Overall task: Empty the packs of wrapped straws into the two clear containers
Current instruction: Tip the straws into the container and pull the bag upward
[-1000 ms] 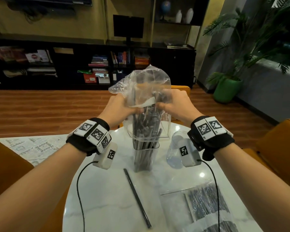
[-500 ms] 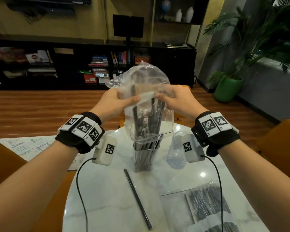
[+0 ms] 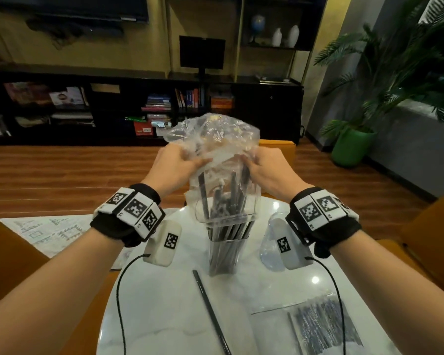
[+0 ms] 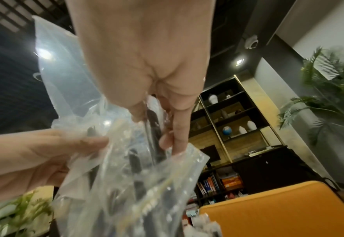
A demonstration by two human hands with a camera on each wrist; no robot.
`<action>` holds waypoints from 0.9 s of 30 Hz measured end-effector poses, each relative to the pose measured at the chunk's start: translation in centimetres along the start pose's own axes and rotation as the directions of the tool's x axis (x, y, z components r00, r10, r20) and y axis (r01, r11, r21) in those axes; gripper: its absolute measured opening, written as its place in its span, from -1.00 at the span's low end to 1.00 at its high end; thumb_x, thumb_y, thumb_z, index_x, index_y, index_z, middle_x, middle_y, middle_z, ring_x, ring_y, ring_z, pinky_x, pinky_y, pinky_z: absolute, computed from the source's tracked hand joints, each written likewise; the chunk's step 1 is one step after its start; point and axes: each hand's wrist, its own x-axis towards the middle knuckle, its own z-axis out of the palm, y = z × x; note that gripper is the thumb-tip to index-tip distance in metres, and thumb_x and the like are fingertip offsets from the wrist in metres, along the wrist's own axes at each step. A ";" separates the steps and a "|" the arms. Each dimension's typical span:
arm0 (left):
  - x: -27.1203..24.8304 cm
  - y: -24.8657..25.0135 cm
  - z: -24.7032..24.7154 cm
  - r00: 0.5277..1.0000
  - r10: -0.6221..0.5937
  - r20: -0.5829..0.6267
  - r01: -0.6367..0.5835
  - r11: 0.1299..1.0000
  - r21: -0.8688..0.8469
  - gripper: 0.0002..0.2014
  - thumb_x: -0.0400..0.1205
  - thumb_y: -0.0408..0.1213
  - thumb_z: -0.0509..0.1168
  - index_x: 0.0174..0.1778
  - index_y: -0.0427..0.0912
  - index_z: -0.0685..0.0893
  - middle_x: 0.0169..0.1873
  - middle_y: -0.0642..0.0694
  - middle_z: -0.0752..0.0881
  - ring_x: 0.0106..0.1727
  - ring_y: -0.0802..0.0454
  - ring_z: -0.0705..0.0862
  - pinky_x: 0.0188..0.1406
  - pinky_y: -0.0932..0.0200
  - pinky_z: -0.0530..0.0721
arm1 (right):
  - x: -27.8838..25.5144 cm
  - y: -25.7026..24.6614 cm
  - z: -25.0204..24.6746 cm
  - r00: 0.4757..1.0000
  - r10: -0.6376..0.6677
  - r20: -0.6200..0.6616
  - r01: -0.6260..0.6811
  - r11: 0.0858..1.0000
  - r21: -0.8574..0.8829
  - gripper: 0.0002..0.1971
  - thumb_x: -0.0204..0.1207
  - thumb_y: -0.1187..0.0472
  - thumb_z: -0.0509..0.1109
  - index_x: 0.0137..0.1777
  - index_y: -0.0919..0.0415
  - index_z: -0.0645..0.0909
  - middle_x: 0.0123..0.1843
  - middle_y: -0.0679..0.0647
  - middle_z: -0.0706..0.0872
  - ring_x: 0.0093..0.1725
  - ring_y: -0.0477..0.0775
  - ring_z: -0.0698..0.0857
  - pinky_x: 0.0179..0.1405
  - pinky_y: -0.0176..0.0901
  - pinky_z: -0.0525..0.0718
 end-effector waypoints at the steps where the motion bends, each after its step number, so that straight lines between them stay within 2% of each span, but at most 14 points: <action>1: 0.0 0.0 0.0 1.000 0.026 0.008 -0.026 1.000 0.012 -0.64 0.57 -0.26 0.47 -0.50 -0.04 0.51 -0.72 0.19 0.57 -0.65 0.33 0.55 -0.69 0.55 0.38 | 0.1 0.2 0.3 0.999 0.029 0.035 -0.029 0.999 -0.026 -0.73 0.73 0.12 0.20 -0.20 0.11 0.57 -0.37 -0.07 0.59 -0.42 -0.06 0.56 -0.51 -0.51 0.52; 4: 0.2 -0.2 0.1 1.000 0.012 0.010 -0.011 1.000 -0.026 -0.89 0.51 -0.34 0.53 -0.23 -0.17 0.71 -0.28 -0.07 0.80 -0.24 0.00 0.79 -0.37 0.30 0.63 | 0.7 0.8 0.8 0.996 0.082 0.023 -0.079 0.992 -0.094 -0.71 0.66 0.13 0.33 -0.03 0.39 0.72 -0.13 0.17 0.81 -0.17 0.17 0.76 -0.15 -0.09 0.75; 6: 0.3 -0.6 0.0 1.000 0.016 -0.026 -0.017 0.999 -0.042 -0.85 0.46 -0.24 0.58 -0.34 -0.08 0.73 -0.29 -0.03 0.83 -0.26 0.08 0.78 -0.38 0.31 0.65 | 0.8 0.9 0.5 0.994 0.099 -0.040 -0.101 0.993 -0.060 -0.72 0.57 0.13 0.44 0.08 0.37 0.75 0.04 0.21 0.82 0.03 0.18 0.79 0.07 0.03 0.77; 10: 0.1 -1.2 0.4 0.994 0.106 -0.032 -0.103 0.990 0.102 -0.52 0.44 0.13 0.51 -0.44 -0.27 0.65 -0.42 -0.10 0.75 -0.40 -0.09 0.63 -0.36 0.06 0.68 | 0.6 0.6 0.6 0.990 0.140 0.022 -0.137 0.987 -0.083 -0.68 0.57 0.10 0.44 0.13 0.37 0.73 0.08 0.21 0.83 0.06 0.18 0.80 0.01 -0.15 0.74; 12: 0.0 -1.1 0.5 0.991 0.128 -0.039 -0.124 0.988 0.097 -0.56 0.51 0.05 0.48 -0.47 -0.20 0.56 -0.48 0.02 0.63 -0.45 0.07 0.51 -0.44 0.34 0.52 | 0.8 0.8 0.5 0.985 0.170 0.035 -0.166 0.981 -0.098 -0.69 0.61 0.05 0.39 0.00 0.35 0.74 -0.06 0.18 0.82 -0.08 0.15 0.80 -0.17 -0.28 0.71; 14: 0.0 -0.9 0.8 0.982 0.171 -0.083 -0.165 0.983 0.073 -0.74 0.57 -0.16 0.48 -0.27 -0.22 0.59 -0.39 0.14 0.66 -0.40 0.29 0.62 -0.47 0.55 0.52 | 0.9 0.8 0.4 0.981 0.196 -0.004 -0.196 0.978 -0.071 -0.70 0.62 0.09 0.38 -0.28 0.28 0.66 -0.35 0.06 0.68 -0.39 -0.05 0.65 -0.47 -0.53 0.51; 15: 0.0 -0.8 1.0 0.975 0.200 -0.097 -0.196 0.979 0.050 -0.79 0.58 -0.24 0.48 -0.10 -0.22 0.56 -0.32 0.14 0.70 -0.34 0.35 0.70 -0.45 0.58 0.57 | 0.7 0.7 0.5 0.980 0.198 -0.012 -0.199 0.978 -0.063 -0.72 0.62 0.13 0.38 -0.27 0.28 0.64 -0.37 0.02 0.63 -0.43 -0.11 0.58 -0.50 -0.53 0.47; 16: 0.0 -0.9 1.2 0.970 0.216 -0.112 -0.215 0.976 0.020 -0.74 0.59 -0.29 0.47 0.08 -0.17 0.52 -0.26 0.09 0.74 -0.31 0.34 0.74 -0.43 0.55 0.62 | 0.4 0.8 0.8 0.981 0.195 0.005 -0.194 0.979 -0.067 -0.77 0.62 0.16 0.38 -0.15 0.34 0.68 -0.29 0.05 0.68 -0.36 -0.09 0.62 -0.41 -0.50 0.51; 18: -0.1 -1.4 1.8 0.970 0.216 -0.115 -0.218 0.976 0.001 -0.62 0.64 -0.31 0.41 0.32 -0.05 0.47 -0.21 -0.04 0.78 -0.31 0.12 0.76 -0.48 0.40 0.68 | 0.3 0.8 1.7 0.987 0.160 0.030 -0.156 0.981 -0.111 -0.74 0.62 0.21 0.38 0.09 0.46 0.70 -0.03 0.25 0.79 -0.08 0.16 0.75 -0.08 -0.15 0.69; 19: -0.1 -1.7 2.2 0.973 0.207 -0.101 -0.206 0.978 0.027 -0.69 0.67 -0.30 0.37 0.30 -0.02 0.50 -0.20 -0.07 0.77 -0.29 0.02 0.75 -0.48 0.35 0.67 | 0.2 0.9 2.2 0.987 0.155 0.028 -0.151 0.980 -0.129 -0.72 0.61 0.21 0.39 0.10 0.48 0.70 0.02 0.32 0.79 0.00 0.26 0.75 0.01 -0.02 0.70; 21: -0.5 -2.0 2.6 0.978 0.205 -0.049 -0.196 0.969 0.148 -0.96 0.72 -0.24 0.26 0.05 -0.03 0.59 -0.21 -0.07 0.74 -0.22 -0.06 0.70 -0.41 0.35 0.57 | 0.4 1.3 2.6 0.987 0.160 0.017 -0.156 0.976 -0.154 -0.69 0.59 0.10 0.40 0.10 0.37 0.73 0.04 0.24 0.78 0.07 0.22 0.74 0.04 0.00 0.71; 23: -0.5 -2.8 2.4 0.986 0.163 0.039 -0.168 0.952 0.256 -0.84 0.72 -0.06 0.21 -0.15 0.07 0.61 -0.22 -0.01 0.70 -0.19 -0.03 0.63 -0.31 0.26 0.53 | 0.3 1.4 2.1 0.989 0.150 -0.007 -0.149 0.980 -0.131 -0.68 0.60 0.03 0.38 0.15 0.27 0.70 0.06 0.12 0.70 0.08 0.08 0.62 0.01 -0.08 0.59; 25: 0.0 -3.6 1.6 0.973 0.107 0.203 -0.163 0.945 0.283 -0.68 0.70 0.18 0.11 -0.11 0.12 0.69 -0.23 -0.01 0.68 -0.18 0.01 0.60 -0.19 0.08 0.55 | -0.2 1.6 1.5 0.989 0.146 0.025 -0.142 0.983 -0.115 -0.66 0.61 0.06 0.35 0.27 0.25 0.60 0.13 0.15 0.62 0.08 0.09 0.56 0.05 -0.09 0.56; 27: 0.4 -3.5 0.7 0.949 0.068 0.309 -0.152 0.955 0.257 -0.64 0.69 0.17 0.07 -0.03 0.20 0.78 -0.21 -0.12 0.71 -0.16 -0.11 0.64 -0.14 -0.04 0.64 | -0.9 1.9 1.3 0.973 0.172 0.156 -0.141 0.971 -0.190 -0.64 0.63 0.22 0.32 0.40 0.28 0.54 0.27 0.24 0.65 0.15 0.16 0.62 0.09 -0.15 0.57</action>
